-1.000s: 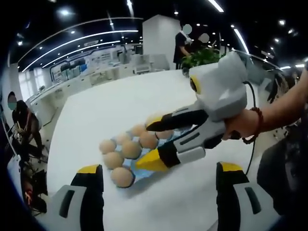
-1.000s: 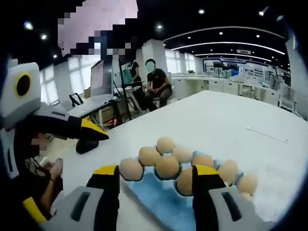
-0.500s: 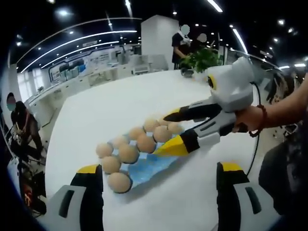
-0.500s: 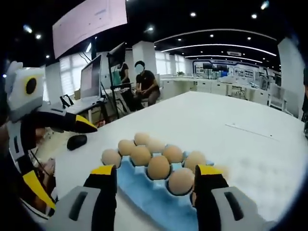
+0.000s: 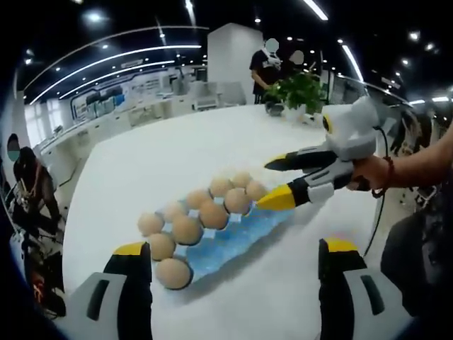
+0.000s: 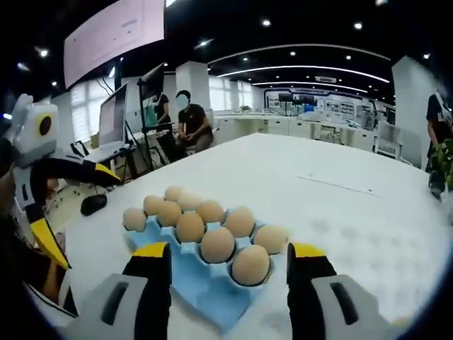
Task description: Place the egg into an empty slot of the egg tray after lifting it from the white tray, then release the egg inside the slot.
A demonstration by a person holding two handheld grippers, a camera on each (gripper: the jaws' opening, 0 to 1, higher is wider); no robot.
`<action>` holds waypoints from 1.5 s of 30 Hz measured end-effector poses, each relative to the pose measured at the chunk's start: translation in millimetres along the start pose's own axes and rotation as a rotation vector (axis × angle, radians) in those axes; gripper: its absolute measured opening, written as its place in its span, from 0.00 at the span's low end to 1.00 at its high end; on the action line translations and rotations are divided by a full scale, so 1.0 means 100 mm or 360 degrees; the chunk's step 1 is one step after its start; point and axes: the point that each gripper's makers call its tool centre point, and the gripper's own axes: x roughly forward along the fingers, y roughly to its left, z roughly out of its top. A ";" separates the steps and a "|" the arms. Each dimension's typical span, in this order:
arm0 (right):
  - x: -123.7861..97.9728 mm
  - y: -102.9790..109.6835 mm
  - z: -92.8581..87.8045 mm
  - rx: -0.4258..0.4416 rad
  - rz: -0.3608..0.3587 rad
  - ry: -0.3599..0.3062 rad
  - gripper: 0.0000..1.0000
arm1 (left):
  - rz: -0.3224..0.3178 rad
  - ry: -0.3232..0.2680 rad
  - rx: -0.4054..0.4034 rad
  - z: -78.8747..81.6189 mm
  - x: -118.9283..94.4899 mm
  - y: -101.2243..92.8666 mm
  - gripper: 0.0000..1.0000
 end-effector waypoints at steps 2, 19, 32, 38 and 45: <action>-0.03 -0.04 -0.04 0.0014 -0.0007 0.0008 0.68 | -0.0001 0.0002 0.0000 0.00 0.00 0.00 1.00; -0.35 -0.36 -0.25 0.0083 -0.0132 0.0012 0.67 | -0.0007 0.0028 0.0009 -0.03 0.01 -0.02 1.00; -0.51 -0.54 -0.39 0.0137 -0.0219 0.0022 0.66 | -0.0036 0.0023 0.0037 0.00 0.02 -0.07 1.00; -0.59 -0.61 -0.49 0.0220 -0.0284 0.0016 0.63 | -0.0036 0.0026 0.0041 0.00 0.02 -0.08 1.00; -0.63 -0.70 -0.56 0.0264 -0.0394 0.0015 0.52 | -0.0049 0.0024 0.0042 0.00 0.02 -0.09 1.00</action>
